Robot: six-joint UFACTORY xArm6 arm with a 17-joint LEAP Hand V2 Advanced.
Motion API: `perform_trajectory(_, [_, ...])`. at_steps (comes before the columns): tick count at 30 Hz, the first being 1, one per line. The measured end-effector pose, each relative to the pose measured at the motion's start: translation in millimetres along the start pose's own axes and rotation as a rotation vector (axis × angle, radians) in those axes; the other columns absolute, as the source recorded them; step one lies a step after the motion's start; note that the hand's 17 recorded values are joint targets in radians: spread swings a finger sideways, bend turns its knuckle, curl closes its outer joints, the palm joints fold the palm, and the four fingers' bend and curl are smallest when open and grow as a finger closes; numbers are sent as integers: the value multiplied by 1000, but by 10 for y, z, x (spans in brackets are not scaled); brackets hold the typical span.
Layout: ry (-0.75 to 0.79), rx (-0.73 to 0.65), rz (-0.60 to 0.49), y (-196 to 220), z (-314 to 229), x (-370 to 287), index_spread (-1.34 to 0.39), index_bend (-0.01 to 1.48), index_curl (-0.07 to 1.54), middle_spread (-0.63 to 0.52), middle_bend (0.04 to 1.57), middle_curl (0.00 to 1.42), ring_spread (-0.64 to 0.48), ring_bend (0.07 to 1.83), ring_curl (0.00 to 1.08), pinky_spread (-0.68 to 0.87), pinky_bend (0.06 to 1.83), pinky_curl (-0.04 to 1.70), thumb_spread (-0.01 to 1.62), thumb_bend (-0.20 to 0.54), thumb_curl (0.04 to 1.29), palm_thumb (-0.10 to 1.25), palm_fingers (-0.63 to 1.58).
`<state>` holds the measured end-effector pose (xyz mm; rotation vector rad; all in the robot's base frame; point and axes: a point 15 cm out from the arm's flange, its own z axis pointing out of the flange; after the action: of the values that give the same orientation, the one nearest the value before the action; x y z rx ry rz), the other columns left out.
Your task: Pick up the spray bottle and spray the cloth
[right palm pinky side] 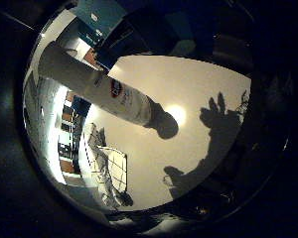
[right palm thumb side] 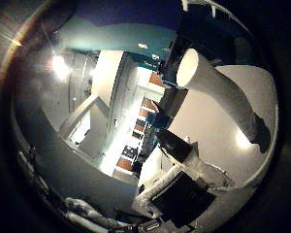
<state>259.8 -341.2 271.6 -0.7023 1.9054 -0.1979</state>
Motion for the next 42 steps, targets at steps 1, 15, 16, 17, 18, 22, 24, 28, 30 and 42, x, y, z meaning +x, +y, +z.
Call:
perform_trajectory(1, [-2,-3,1,12,10,-1,-110,163,306,144,289,401,193,508,307,362,419,290,1048,-24,351,655,189])
perform_trajectory(15, [-16,-22,8,63,119,49,-111,164,312,147,294,406,194,505,305,363,397,295,1048,-24,351,655,204])
perform_trajectory(16, [-17,-24,9,66,128,55,-112,163,311,147,295,406,194,504,305,363,398,295,1048,-24,351,655,205])
perform_trajectory(17, [-18,-26,12,71,138,64,-112,162,311,147,294,406,195,507,306,362,397,295,1048,-24,351,655,206])
perform_trajectory(18, [-21,-29,16,77,157,79,-112,164,313,147,293,406,196,507,306,362,396,295,1048,-24,351,655,207])
perform_trajectory(22, [-27,-37,29,84,203,129,-112,163,313,147,293,407,202,512,307,373,398,292,1048,-24,351,655,211])
perform_trajectory(24, [-29,-42,36,93,228,158,-112,161,313,152,294,408,209,516,308,378,397,290,1048,-24,351,655,213])
perform_trajectory(28, [-30,-33,48,78,290,226,-113,166,315,157,298,408,227,517,307,392,391,288,1048,-24,354,651,215])
perform_trajectory(30, [-38,-34,43,35,343,214,-113,166,315,163,303,411,239,519,305,405,381,284,1048,-24,355,651,217])
perform_trajectory(42, [-55,-29,56,-146,566,285,-87,149,314,209,297,408,244,592,324,444,324,291,1048,-24,353,654,254])
